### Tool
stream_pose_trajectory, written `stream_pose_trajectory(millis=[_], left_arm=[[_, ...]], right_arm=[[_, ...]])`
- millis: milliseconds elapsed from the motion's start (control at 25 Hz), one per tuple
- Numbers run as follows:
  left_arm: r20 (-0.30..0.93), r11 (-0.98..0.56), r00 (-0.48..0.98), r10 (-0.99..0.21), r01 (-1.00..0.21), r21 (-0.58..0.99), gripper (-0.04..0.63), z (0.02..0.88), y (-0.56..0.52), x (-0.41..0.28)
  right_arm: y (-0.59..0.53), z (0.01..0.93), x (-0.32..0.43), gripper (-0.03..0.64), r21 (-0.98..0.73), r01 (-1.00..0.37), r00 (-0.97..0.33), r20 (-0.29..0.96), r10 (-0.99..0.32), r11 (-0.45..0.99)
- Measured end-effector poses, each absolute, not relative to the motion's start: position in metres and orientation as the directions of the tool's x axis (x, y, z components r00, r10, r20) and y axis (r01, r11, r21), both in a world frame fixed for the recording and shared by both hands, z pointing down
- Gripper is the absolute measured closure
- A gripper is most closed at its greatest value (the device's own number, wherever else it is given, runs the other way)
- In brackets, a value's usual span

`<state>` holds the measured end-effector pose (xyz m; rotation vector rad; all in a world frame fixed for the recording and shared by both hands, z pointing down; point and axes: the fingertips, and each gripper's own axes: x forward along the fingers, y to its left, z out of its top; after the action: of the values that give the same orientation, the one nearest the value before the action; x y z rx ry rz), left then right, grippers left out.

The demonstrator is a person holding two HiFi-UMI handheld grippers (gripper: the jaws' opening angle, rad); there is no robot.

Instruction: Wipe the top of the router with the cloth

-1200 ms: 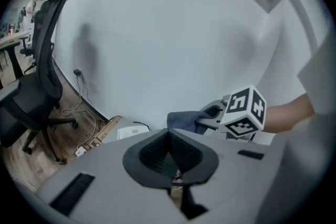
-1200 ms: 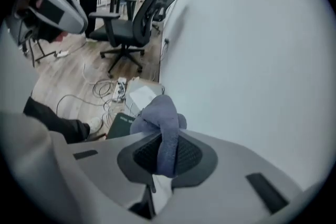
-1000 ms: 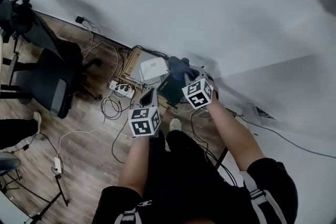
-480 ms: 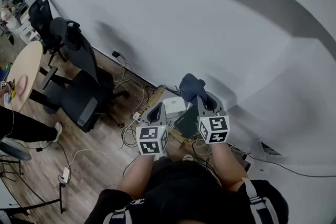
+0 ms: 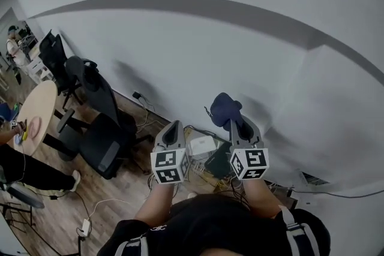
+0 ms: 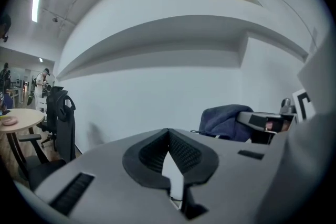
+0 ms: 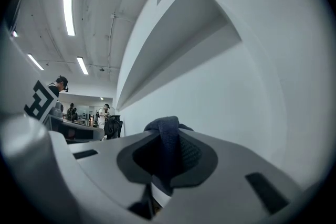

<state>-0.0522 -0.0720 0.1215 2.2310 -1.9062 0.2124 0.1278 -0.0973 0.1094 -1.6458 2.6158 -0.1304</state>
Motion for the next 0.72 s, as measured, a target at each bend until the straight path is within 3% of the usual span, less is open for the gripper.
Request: stream_pose_trajectory(millis=[720], left_arm=[[0.249,-0.182,0.178,-0.952,-0.983,0.005,0.595,0.116,-0.077,-0.020]], right_arm=[[-0.103,0.102,0.138,0.595,-0.098,-0.884,-0.458,-0.014,-0.889,0.457]])
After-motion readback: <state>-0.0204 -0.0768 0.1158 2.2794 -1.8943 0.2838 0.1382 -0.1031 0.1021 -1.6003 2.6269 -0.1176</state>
